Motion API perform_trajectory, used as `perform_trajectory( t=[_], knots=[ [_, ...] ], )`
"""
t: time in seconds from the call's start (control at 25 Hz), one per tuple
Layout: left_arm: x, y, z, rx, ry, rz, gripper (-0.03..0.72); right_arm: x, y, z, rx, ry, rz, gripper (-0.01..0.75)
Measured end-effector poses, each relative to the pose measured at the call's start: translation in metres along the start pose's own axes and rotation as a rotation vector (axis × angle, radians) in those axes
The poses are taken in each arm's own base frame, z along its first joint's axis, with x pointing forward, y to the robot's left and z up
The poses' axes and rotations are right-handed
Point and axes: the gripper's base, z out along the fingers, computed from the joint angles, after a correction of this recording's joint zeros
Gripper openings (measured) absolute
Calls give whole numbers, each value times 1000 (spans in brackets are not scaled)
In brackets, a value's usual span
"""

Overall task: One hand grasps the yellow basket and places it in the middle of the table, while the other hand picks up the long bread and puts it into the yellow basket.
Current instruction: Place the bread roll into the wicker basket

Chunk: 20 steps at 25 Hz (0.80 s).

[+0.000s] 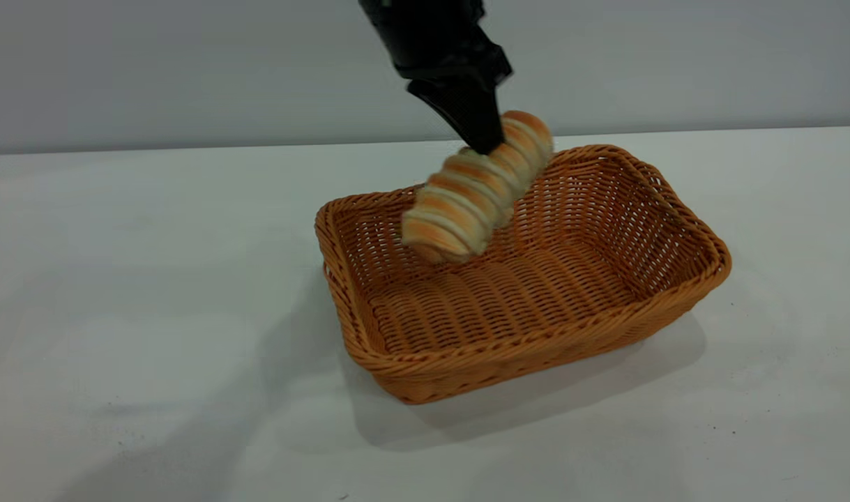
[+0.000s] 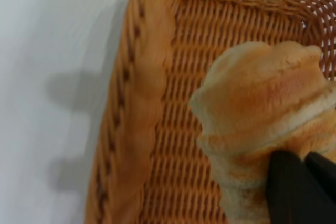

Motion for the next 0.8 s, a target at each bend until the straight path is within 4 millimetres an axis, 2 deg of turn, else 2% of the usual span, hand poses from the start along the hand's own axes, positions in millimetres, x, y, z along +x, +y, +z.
perform_trajectory(
  t=[0.12, 0.28, 0.4, 0.48, 0.6, 0.72, 0.8],
  knots=[
    [-1, -3, 10, 7, 28, -6, 17, 0, 0, 0, 0, 0, 0, 330],
    [0, -2, 15, 4, 39, -18, 41, 0, 0, 0, 0, 0, 0, 330],
    [0, -2, 15, 3, 41, -21, 138, 0, 0, 0, 0, 0, 0, 330],
    [-1, -2, 15, 2, 40, -30, 241, 0, 0, 0, 0, 0, 0, 330],
    [-2, -2, 14, 1, 36, -41, 353, 0, 0, 0, 1, 0, 0, 330],
    [-3, -3, 10, -4, 26, -62, 389, 0, 0, 0, 2, 0, -1, 330],
    [-8, -4, 0, -23, 10, -66, 395, 0, -1, 0, 12, 2, -11, 330]
  ],
)
